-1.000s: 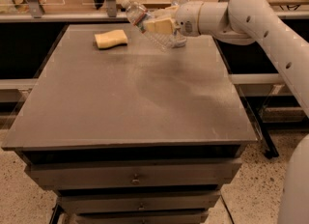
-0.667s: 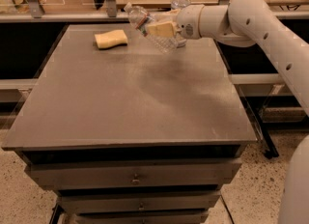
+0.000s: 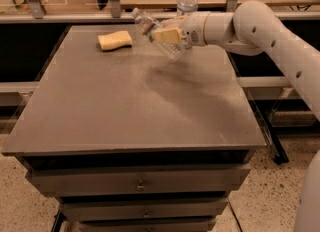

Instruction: Move water bottle near blue plastic bottle

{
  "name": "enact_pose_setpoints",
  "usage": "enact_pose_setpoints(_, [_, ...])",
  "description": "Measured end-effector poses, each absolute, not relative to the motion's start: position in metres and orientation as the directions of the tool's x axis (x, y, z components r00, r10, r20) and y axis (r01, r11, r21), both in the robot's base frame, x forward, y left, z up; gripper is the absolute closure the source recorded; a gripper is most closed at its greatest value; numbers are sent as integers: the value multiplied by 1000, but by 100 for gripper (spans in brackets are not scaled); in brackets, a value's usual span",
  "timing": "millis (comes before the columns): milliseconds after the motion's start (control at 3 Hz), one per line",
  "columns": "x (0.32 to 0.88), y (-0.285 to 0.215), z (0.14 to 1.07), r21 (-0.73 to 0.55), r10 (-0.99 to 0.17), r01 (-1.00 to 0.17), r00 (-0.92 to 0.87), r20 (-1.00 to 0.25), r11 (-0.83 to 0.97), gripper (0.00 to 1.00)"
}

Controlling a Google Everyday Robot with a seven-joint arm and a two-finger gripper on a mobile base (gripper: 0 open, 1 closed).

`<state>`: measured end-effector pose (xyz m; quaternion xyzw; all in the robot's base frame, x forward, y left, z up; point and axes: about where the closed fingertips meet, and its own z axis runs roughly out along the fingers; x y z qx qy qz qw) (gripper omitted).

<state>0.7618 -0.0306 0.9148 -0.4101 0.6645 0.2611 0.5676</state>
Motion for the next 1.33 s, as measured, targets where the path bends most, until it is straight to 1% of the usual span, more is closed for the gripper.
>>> enact_pose_setpoints(333, [764,-34,908,-120,-256,-830,-28,-966,544,100])
enact_pose_setpoints(667, [765,-36,905,-123,-264,-819,-36,-964,561,82])
enact_pose_setpoints(1333, [762,-51,901,-125,-275,-809,-47,-960,575,37])
